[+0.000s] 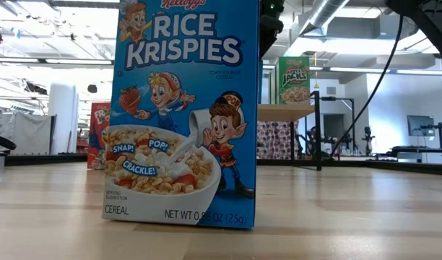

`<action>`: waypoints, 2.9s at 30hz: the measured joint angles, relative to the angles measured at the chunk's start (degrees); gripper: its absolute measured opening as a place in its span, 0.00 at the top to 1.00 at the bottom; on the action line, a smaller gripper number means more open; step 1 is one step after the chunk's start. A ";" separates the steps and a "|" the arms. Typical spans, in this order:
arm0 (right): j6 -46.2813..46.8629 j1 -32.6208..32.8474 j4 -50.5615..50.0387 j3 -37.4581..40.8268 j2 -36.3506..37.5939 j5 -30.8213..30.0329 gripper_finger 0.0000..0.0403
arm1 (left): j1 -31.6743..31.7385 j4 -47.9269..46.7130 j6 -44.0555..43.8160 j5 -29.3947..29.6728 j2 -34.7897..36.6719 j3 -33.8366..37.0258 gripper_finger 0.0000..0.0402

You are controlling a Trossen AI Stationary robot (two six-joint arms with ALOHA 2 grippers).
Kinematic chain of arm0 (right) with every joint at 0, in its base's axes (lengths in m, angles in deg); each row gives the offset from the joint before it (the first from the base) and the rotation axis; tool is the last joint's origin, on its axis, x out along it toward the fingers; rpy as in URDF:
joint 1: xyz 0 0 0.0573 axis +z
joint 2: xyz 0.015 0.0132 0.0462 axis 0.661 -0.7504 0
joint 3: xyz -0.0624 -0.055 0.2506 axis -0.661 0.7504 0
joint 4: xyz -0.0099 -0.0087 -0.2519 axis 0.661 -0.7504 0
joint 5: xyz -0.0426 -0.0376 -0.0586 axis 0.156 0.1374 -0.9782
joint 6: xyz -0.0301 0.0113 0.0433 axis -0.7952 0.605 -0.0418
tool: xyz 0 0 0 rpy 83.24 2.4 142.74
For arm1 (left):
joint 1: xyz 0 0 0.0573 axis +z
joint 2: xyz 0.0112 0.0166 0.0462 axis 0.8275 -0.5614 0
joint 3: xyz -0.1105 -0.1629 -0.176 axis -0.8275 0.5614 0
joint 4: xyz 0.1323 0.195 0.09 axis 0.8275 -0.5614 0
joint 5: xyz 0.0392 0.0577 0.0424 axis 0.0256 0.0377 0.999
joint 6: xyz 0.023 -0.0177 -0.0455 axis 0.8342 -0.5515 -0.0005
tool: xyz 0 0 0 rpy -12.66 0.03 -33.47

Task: Stack cereal on shelf
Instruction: Put the top blue cereal box on the shelf aligned with the other blue cereal box, then put the blue cereal box on the shelf aligned with the other blue cereal box

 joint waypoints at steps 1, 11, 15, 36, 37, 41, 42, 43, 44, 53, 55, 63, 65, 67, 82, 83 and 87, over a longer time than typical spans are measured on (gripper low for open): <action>0.00 0.00 0.06 0.00 0.00 0.00 0.37 | -0.02 0.00 0.00 0.00 -0.02 0.00 0.40; -1.14 -0.28 1.84 0.00 0.00 -0.51 0.36 | 0.00 0.00 0.00 0.00 -0.02 0.00 0.40; -1.83 -0.74 2.07 0.00 0.00 -0.51 0.36 | 0.00 0.00 0.00 0.00 0.00 0.00 0.40; -3.09 0.07 0.26 -0.47 0.52 -6.83 0.36 | 0.00 0.00 0.00 -0.01 0.00 0.00 0.40; -3.07 0.27 -0.31 -1.07 0.52 -7.47 0.36 | -0.01 0.00 0.00 0.00 -0.01 0.00 0.40; -2.68 1.43 -0.68 -0.98 1.46 -8.68 0.36 | 0.00 0.00 0.00 -0.02 0.00 0.00 0.40; -2.03 1.83 -0.92 -1.06 1.62 -8.68 0.36 | 0.00 -0.02 0.00 0.00 0.00 0.00 0.40; -1.16 2.23 -1.12 -1.25 1.71 -8.68 0.36 | -0.01 0.00 0.00 -0.02 -0.01 0.00 0.40; -0.06 2.67 -1.32 -1.21 1.98 -8.68 0.36 | -0.01 0.00 0.00 -0.02 -0.01 0.00 0.40; 16.70 8.89 -8.49 -1.07 2.54 -1.65 0.36 | -0.01 -0.01 0.00 -0.04 -0.01 0.00 0.40; 19.67 11.01 -8.04 -1.09 2.17 0.05 0.36 | -0.01 0.00 0.00 -0.04 0.00 0.00 0.40; 28.56 20.00 -8.28 0.37 1.99 1.60 0.36 | -0.01 0.00 0.00 -0.02 0.00 0.00 0.40; 31.33 22.09 -8.13 1.03 1.95 1.61 0.36 | -0.02 0.00 0.00 -0.02 0.00 0.00 0.40; 33.93 24.08 -8.02 2.08 1.95 1.70 0.36 | 0.00 0.00 0.00 -0.02 0.00 0.00 0.40; 50.68 37.59 0.17 8.00 1.77 4.69 0.35 | 0.00 0.00 0.00 -0.02 -0.01 0.00 0.40; 51.36 38.25 1.01 8.00 1.77 4.67 0.35 | -0.02 0.00 0.00 -0.02 0.00 0.00 0.40; 54.10 40.34 3.77 8.00 1.77 4.64 0.35 | 0.00 0.00 0.00 -0.02 0.00 0.00 0.40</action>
